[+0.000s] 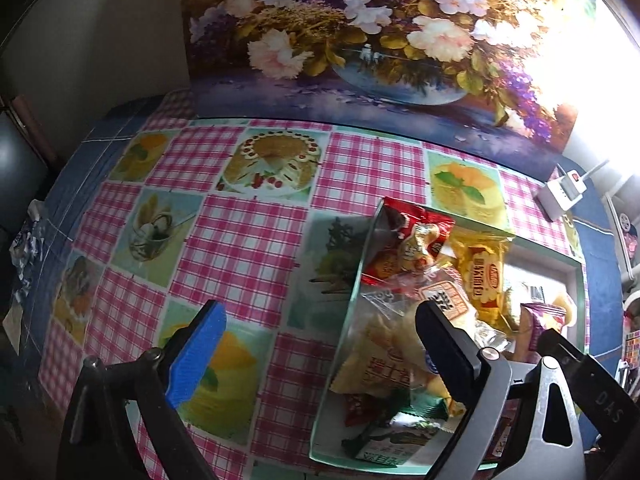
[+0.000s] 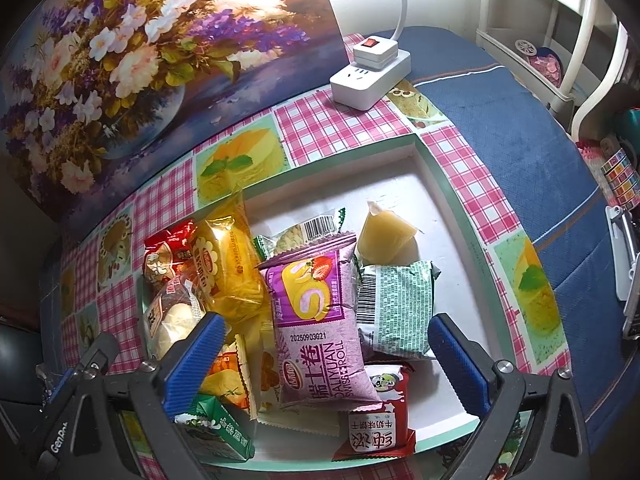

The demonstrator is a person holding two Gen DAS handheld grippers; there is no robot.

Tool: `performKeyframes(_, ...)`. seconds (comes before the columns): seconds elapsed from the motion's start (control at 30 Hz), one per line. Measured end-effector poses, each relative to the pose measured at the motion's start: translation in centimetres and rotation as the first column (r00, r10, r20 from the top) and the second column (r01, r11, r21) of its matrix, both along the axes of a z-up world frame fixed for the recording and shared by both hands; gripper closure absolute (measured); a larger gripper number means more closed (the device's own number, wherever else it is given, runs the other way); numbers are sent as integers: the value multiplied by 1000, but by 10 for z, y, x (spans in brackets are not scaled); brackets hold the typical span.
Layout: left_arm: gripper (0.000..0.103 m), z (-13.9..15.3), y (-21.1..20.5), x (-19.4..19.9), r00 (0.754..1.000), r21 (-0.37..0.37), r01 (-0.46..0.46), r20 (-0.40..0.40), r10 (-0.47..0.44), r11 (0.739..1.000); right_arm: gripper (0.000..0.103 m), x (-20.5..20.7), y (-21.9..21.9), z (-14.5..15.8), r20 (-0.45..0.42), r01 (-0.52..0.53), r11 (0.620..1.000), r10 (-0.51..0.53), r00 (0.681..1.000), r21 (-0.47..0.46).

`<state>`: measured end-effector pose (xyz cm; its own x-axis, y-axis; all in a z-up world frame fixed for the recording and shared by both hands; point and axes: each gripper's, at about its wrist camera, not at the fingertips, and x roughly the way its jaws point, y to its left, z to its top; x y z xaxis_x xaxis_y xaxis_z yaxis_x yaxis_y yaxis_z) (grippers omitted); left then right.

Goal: Organize snacks

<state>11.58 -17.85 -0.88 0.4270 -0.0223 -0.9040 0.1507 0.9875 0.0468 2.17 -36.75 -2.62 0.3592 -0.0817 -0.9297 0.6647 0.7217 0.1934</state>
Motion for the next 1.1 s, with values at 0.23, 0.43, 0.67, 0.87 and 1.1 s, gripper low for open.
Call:
performKeyframes(0.23,2,-1,3,1,1000,-1,-5,-6,5,1000,0,1,2,2,10,-12,1000,12,1000,-10)
performKeyframes(0.43,2,4,-1,-3,1000,41,15,10,-15,999,0,0,4,6,19,-20,999,21,1000,-25)
performKeyframes(0.67,2,16,7,-12,999,89,20,43,-24,996,0,-6,18,17,38,-39,998,40,998,-39)
performKeyframes(0.87,2,29,24,-22,998,119,-10,66,2,993,0,-14,34,25,41,-66,995,70,997,-74)
performKeyframes(1.1,2,39,45,-41,996,131,-25,88,14,991,0,-33,48,29,35,-92,990,97,995,-110)
